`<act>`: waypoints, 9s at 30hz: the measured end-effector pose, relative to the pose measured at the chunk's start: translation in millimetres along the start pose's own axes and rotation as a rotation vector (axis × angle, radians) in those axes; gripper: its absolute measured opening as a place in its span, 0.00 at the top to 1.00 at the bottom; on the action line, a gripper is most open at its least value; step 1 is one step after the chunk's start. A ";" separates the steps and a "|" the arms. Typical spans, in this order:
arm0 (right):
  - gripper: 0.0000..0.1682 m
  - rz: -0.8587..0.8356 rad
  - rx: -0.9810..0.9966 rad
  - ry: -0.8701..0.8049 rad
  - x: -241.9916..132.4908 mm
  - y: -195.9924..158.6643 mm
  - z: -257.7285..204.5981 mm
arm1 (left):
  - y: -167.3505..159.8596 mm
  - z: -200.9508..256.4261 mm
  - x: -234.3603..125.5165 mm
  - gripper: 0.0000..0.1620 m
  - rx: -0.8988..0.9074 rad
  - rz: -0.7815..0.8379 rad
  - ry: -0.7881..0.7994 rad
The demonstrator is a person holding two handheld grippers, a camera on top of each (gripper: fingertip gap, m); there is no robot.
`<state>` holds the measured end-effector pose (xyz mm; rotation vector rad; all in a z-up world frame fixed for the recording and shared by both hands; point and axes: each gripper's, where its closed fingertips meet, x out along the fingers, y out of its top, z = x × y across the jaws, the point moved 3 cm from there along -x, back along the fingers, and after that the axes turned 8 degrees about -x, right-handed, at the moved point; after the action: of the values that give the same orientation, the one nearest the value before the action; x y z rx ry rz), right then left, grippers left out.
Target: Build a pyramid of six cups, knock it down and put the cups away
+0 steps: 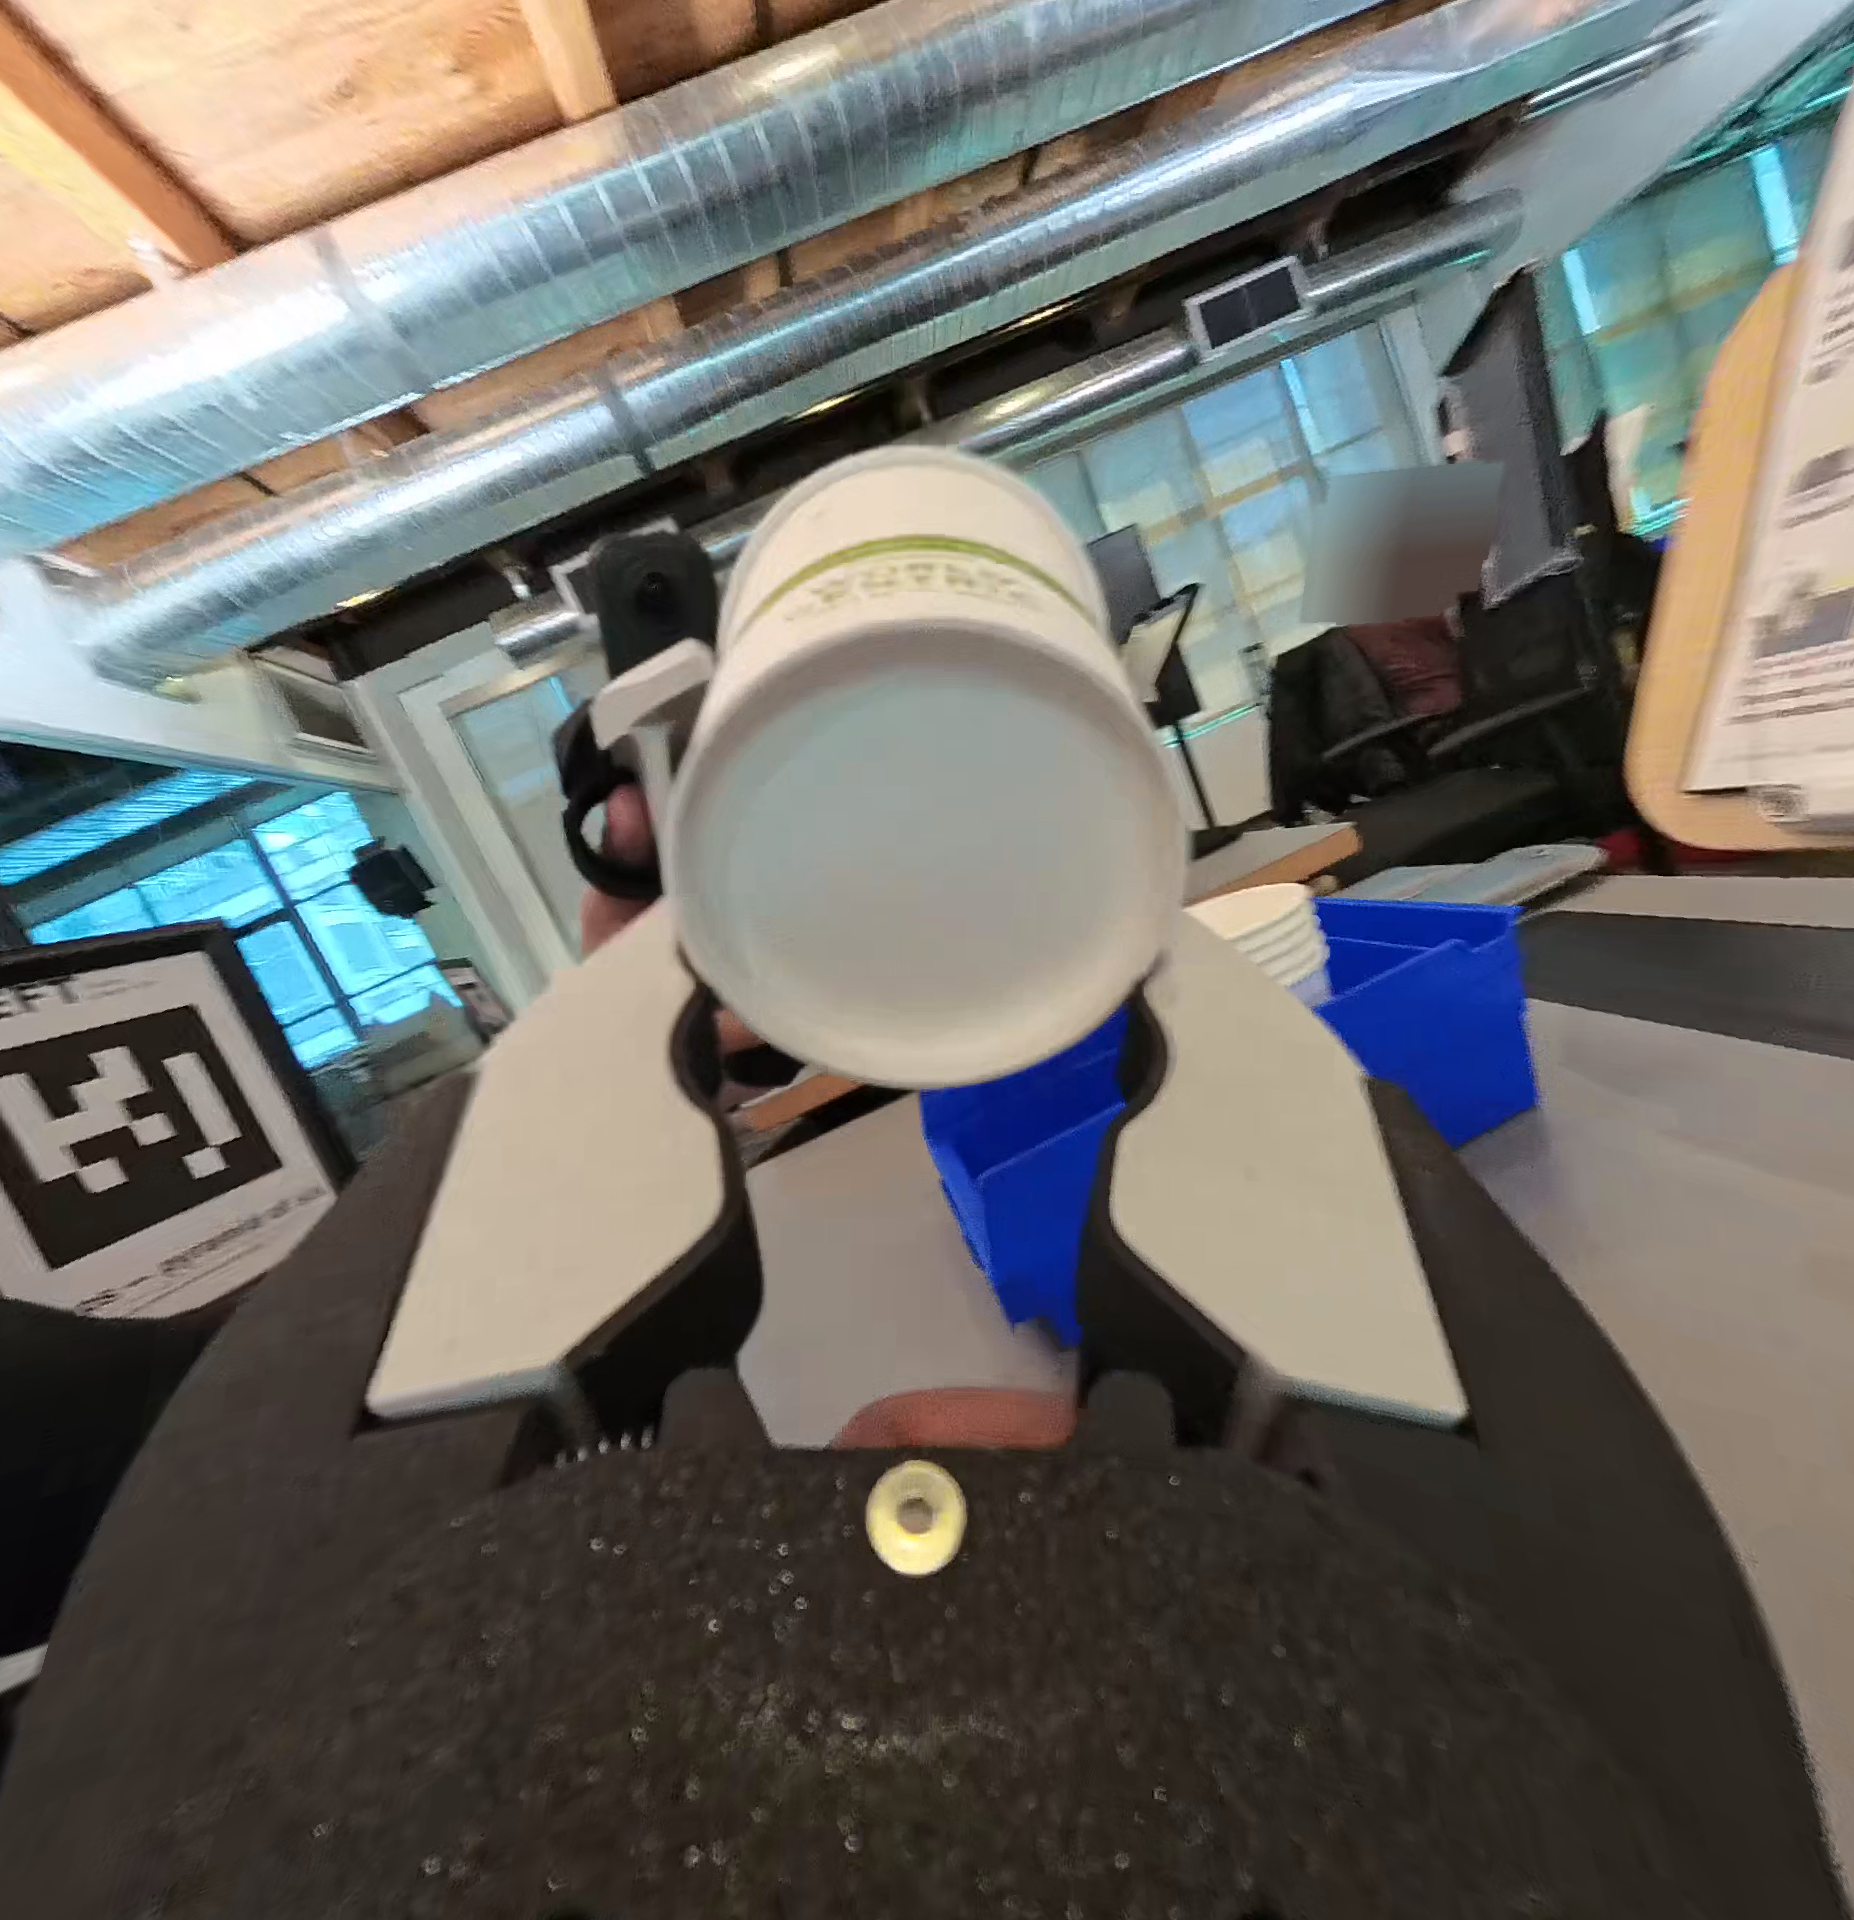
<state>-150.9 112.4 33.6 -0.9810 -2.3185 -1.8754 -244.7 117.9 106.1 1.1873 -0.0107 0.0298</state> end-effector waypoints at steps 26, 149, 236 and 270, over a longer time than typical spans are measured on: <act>0.58 -0.294 0.039 -0.171 -8.9 -29.2 22.3 | -65.7 -48.6 43.2 0.37 0.939 -1.353 0.535; 0.68 -0.564 -0.102 -0.246 -88.6 -117.3 -3.6 | 25.3 -163.4 -137.1 0.98 0.272 -0.927 0.652; 0.60 -0.829 -0.256 -0.697 0.3 -84.5 257.4 | -249.3 -28.8 -13.4 0.64 -0.087 -0.407 0.514; 1.00 -0.229 -0.592 -0.171 -2.0 -53.1 2.9 | -92.3 -70.9 25.8 0.54 -0.658 0.243 0.059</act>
<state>-172.8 109.2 -14.8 -0.9658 -2.0581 -2.7693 -216.7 149.5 -5.4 0.5218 -0.1051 0.2566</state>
